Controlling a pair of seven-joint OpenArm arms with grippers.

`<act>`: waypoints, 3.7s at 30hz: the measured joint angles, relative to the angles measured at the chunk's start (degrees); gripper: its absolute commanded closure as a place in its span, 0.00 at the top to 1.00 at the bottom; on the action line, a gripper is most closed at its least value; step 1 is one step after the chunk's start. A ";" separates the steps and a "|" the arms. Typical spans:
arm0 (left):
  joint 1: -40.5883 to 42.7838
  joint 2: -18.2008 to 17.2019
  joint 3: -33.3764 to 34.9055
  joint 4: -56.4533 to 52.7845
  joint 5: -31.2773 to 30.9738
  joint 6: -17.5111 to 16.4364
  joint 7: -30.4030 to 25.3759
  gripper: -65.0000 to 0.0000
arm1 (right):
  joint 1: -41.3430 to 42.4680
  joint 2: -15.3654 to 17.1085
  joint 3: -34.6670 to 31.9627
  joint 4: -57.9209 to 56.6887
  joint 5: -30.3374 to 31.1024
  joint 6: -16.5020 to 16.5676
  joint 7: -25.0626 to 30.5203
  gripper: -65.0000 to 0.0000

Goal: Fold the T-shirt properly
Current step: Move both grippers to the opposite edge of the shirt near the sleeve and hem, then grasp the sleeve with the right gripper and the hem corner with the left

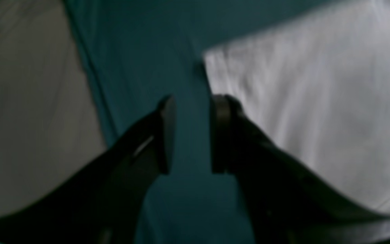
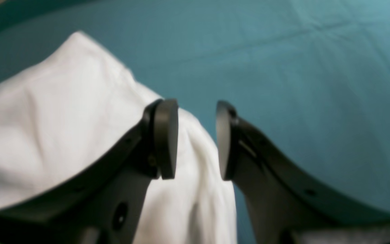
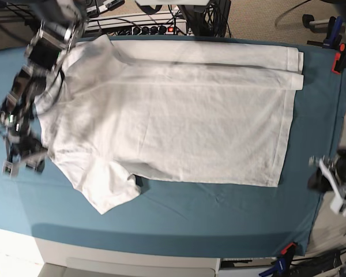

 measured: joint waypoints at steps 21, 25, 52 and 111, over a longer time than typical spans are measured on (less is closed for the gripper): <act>-26.12 13.11 -0.24 -58.18 2.51 -4.68 -0.52 0.28 | 22.77 -3.08 -30.18 -28.81 -16.90 -9.05 6.01 0.30; -26.05 14.36 -0.24 -58.23 4.13 -3.74 -0.44 0.28 | 22.77 -4.59 -30.56 -28.81 -16.87 -9.86 6.05 0.30; -20.39 15.17 -0.50 -58.07 -3.54 -7.21 -0.61 0.28 | 22.45 -4.31 -30.51 -28.79 -19.67 -9.88 9.81 0.30; -22.32 17.66 -0.50 -58.12 -4.70 -10.47 -1.16 0.00 | 18.78 3.76 -6.25 -39.87 -4.90 0.79 3.48 0.50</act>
